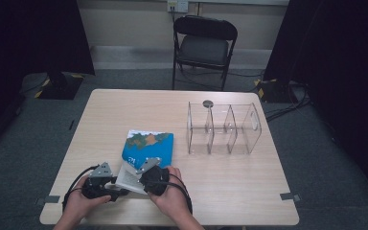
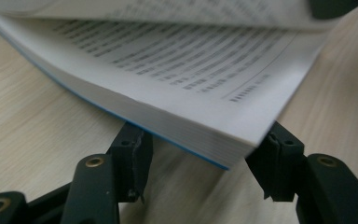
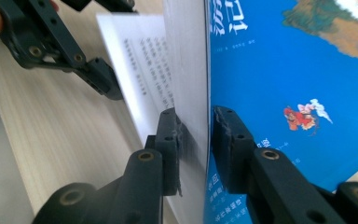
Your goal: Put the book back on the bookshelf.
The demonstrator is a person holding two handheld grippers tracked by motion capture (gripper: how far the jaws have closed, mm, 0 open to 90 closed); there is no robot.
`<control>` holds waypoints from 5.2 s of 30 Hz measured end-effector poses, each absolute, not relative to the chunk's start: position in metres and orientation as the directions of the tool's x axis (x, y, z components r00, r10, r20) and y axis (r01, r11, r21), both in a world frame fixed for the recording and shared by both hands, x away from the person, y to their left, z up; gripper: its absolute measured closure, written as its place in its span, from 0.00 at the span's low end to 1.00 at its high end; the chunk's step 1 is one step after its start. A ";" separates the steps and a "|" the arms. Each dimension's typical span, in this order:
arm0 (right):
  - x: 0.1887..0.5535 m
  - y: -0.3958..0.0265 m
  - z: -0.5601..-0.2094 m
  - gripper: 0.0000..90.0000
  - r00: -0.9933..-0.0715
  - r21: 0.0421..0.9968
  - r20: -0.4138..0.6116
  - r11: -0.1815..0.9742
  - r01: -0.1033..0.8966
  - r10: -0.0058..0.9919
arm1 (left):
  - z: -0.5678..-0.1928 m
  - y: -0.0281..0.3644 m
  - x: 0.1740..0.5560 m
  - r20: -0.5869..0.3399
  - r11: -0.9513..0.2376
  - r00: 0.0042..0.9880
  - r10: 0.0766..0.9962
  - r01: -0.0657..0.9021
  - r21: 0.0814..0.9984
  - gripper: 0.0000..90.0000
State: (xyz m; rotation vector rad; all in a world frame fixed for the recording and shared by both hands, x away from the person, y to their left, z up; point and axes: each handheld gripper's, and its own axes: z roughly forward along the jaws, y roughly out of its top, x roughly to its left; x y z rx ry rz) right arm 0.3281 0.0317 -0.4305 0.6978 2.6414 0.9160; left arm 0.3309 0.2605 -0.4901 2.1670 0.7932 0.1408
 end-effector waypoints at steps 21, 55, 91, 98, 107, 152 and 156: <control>0.323 0.026 -0.451 0.62 -0.869 0.701 0.047 0.604 0.379 0.492 | -0.486 0.255 0.329 -0.166 -0.489 0.801 0.575 0.499 0.715 0.49; 0.320 0.051 -0.490 0.21 -0.801 0.694 -0.357 0.710 0.117 0.481 | -0.477 0.253 0.328 -0.137 -0.510 0.810 0.570 0.479 0.715 0.49; 0.325 0.026 -0.427 0.68 -0.813 0.669 -0.344 0.730 0.139 0.470 | -0.476 0.259 0.328 -0.011 -0.589 0.837 0.547 0.395 0.705 0.19; 0.328 0.023 -0.402 0.68 -0.835 0.657 -0.291 0.733 0.180 0.466 | -0.476 0.263 0.329 -0.016 -0.564 0.832 0.554 0.390 0.728 0.20; 0.319 0.023 -0.368 0.69 -0.873 0.640 -0.179 0.727 0.248 0.455 | -0.473 0.267 0.329 -0.002 -0.560 0.833 0.553 0.374 0.739 0.20; 0.325 0.023 -0.324 0.68 -0.919 0.603 -0.033 0.741 0.296 0.394 | -0.445 0.271 0.330 0.069 -0.511 0.813 0.578 0.295 0.807 0.18; 0.325 0.022 -0.324 0.68 -0.922 0.596 -0.032 0.747 0.293 0.387 | -0.440 0.271 0.331 0.094 -0.516 0.810 0.578 0.275 0.811 0.18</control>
